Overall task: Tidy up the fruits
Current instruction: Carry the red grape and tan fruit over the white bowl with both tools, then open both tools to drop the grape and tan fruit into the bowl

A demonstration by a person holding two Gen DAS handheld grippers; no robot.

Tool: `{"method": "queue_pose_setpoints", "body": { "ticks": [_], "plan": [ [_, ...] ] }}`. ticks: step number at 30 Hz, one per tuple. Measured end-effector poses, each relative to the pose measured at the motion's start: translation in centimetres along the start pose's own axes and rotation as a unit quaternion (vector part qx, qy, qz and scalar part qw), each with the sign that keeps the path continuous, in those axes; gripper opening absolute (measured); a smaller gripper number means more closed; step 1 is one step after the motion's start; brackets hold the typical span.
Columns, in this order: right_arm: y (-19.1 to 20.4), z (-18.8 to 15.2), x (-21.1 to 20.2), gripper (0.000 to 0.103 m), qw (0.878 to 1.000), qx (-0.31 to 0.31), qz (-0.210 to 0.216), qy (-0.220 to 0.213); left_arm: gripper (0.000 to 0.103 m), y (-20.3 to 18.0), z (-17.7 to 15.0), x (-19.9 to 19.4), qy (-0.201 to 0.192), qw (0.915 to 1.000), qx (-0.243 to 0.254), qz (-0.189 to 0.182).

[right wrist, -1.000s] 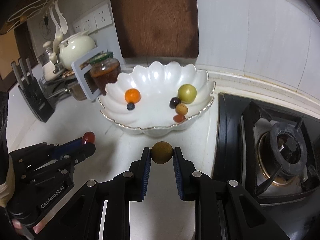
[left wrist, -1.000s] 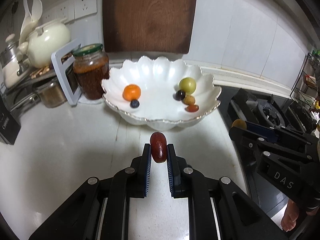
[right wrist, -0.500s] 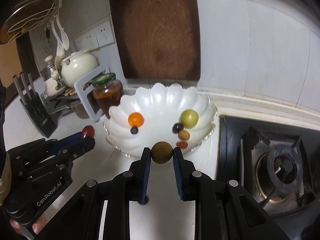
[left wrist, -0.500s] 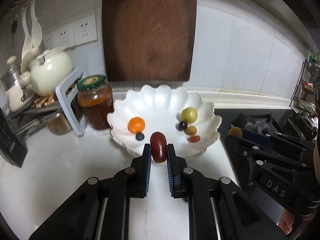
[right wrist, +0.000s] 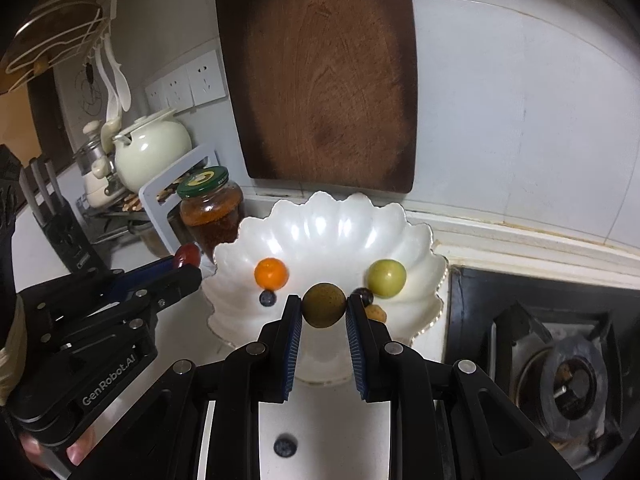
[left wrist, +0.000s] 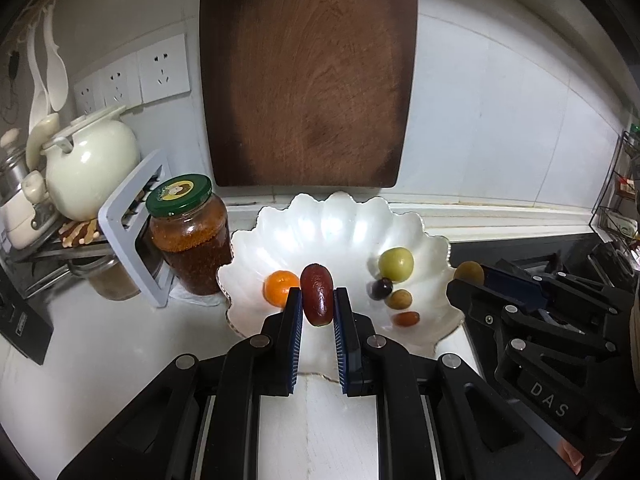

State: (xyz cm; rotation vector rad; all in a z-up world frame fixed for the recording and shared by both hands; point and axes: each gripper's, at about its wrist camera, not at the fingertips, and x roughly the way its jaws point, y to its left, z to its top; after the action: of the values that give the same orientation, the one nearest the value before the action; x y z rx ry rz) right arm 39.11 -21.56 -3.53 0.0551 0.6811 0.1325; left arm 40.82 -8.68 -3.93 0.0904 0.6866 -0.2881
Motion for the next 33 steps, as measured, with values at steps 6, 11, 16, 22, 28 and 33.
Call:
{"method": "queue_pose_setpoints", "body": {
  "ticks": [6, 11, 16, 22, 28, 33],
  "plan": [
    [0.2, 0.7, 2.2, 0.024, 1.000, -0.007, -0.004, 0.018, 0.016, 0.9, 0.6, 3.0, 0.036, 0.9993, -0.007, -0.001],
    [0.3, 0.9, 4.1, 0.024, 0.999, -0.010, -0.004, 0.040, 0.016, 1.3, 0.6, 5.3, 0.064, 0.9980, -0.004, 0.003],
    [0.0, 0.7, 6.0, 0.024, 0.998, -0.007, -0.007, 0.064, 0.017, 1.5, 0.5, 7.1, 0.085, 0.9964, 0.004, 0.004],
    [-0.3, 0.1, 7.8, 0.024, 0.996, -0.002, -0.008, 0.090, 0.017, 1.6, 0.3, 9.1, 0.108, 0.9940, 0.012, 0.014],
    [-0.3, -0.5, 8.7, 0.025, 0.994, -0.005, -0.012, 0.105, 0.026, 1.7, -0.2, 10.2, 0.132, 0.9912, 0.010, 0.009],
    [-0.7, -0.8, 8.9, 0.043, 0.994, 0.000, -0.019, 0.112, 0.038, 1.6, -0.8, 9.7, 0.131, 0.9912, 0.012, 0.011]
  ]
}}
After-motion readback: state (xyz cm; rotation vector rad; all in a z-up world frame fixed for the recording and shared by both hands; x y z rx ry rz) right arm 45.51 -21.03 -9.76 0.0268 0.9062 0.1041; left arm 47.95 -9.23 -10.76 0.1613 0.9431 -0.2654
